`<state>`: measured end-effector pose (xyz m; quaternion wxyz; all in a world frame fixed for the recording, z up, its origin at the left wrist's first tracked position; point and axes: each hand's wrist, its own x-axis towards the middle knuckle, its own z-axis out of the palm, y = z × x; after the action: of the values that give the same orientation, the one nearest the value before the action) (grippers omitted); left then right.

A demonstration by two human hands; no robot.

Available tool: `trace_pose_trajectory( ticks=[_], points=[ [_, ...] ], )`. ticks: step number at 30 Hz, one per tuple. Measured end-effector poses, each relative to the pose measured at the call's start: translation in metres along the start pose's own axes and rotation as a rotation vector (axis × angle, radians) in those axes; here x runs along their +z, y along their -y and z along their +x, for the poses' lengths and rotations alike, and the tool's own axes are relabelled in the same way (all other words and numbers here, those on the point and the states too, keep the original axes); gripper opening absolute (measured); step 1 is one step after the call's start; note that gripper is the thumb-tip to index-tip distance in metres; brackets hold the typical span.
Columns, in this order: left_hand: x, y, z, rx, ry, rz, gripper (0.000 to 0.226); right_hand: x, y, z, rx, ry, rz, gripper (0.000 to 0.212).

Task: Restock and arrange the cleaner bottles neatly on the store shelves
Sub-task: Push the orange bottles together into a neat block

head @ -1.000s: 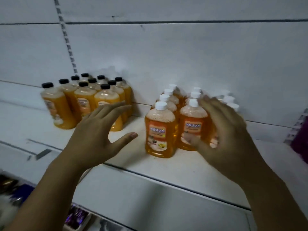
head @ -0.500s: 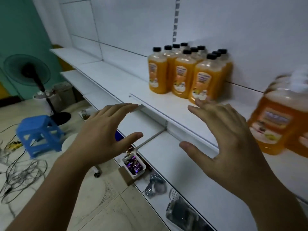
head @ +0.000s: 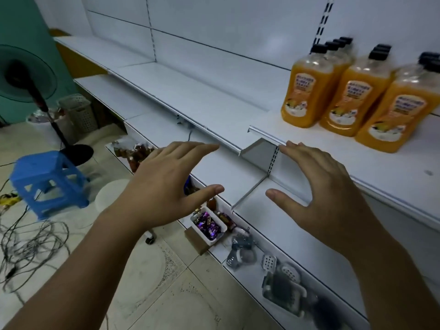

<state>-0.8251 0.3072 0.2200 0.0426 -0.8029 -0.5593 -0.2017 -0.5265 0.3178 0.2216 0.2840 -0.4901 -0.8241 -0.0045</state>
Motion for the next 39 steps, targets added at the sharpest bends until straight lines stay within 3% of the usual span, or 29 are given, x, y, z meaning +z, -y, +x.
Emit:
trace_pose_trajectory(
  ticks=[6, 16, 24, 27, 30, 33, 35, 39],
  points=[
    [0.013, 0.029, 0.037, 0.082, 0.018, -0.101, 0.076, 0.009, -0.002, 0.020, 0.100, -0.046, -0.037, 0.074],
    [0.039, 0.009, 0.170, 0.232, -0.060, -0.287, 0.074, -0.040, -0.076, 0.060, 0.157, -0.288, -0.144, 0.070],
    [0.059, -0.018, 0.276, 0.142, -0.030, -0.950, 0.085, -0.096, -0.124, 0.086, 0.325, -0.551, -0.082, 0.069],
    [0.065, -0.030, 0.332, -0.022, 0.032, -1.235, 0.086, -0.105, -0.147, 0.096, 0.412, -0.711, 0.016, 0.063],
    [0.068, -0.043, 0.373, -0.162, 0.205, -1.533, 0.089, -0.102, -0.169, 0.108, 0.560, -0.872, 0.216, 0.061],
    [0.071, -0.056, 0.388, -0.226, 0.353, -1.728, 0.082, -0.089, -0.181, 0.113, 0.709, -0.959, 0.613, 0.101],
    [0.081, -0.061, 0.390, -0.261, 0.431, -1.771, 0.080, -0.077, -0.189, 0.113, 0.748, -0.893, 0.871, 0.114],
    [0.097, -0.073, 0.383, -0.229, 0.605, -1.856, 0.074, -0.067, -0.196, 0.113, 0.808, -0.813, 1.065, 0.084]
  ],
)
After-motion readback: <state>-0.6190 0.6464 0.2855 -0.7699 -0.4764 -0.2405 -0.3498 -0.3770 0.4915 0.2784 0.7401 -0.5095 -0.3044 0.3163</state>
